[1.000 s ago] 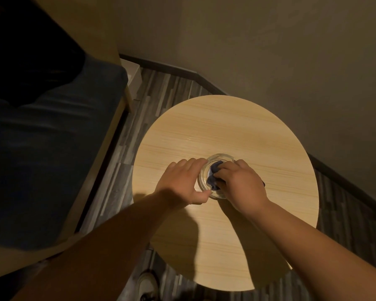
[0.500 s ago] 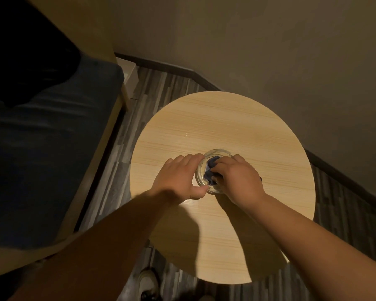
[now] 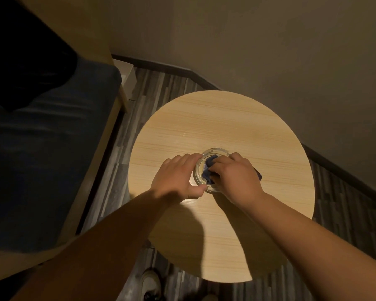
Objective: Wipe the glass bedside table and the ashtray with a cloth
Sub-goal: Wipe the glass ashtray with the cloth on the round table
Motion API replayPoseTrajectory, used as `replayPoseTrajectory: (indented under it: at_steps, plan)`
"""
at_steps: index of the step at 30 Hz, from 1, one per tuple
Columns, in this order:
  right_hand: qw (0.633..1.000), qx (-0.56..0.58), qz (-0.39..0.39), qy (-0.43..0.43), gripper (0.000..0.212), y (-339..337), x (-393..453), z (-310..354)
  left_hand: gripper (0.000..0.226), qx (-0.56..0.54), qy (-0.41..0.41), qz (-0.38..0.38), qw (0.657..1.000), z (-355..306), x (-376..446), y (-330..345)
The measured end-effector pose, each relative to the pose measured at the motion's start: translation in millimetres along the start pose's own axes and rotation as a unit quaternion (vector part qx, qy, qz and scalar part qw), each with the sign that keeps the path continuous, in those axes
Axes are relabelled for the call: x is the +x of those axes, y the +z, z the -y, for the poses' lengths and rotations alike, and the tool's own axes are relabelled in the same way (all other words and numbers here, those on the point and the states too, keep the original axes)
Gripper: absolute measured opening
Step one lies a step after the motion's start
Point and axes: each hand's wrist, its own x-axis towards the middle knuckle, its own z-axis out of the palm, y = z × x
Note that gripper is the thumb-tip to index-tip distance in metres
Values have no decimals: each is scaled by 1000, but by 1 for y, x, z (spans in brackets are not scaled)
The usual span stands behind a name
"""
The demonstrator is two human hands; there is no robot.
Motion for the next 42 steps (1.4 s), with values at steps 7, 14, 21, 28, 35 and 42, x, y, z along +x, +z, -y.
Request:
replayPoseTrajectory:
  at_steps: [7,14,21,28,35,42]
  plan:
    - [993,-98,72,10,27,-29,-7,-1,77,15,-4,-10,1000,1,0,4]
    - [987,-99,129,-15,30,-33,-2,11,77,32,1,-40,999,1,-1,10]
    - [996,-65,49,34,24,-30,26,18,68,14,7,-68,998,1,1,10]
    - [993,-69,91,22,21,-28,-7,12,75,40,11,-84,996,4,0,19]
    - [995,-73,54,29,28,-22,25,20,71,24,17,-108,994,5,2,18]
    - [988,-105,110,36,23,-34,-1,13,74,42,16,-111,993,4,0,21]
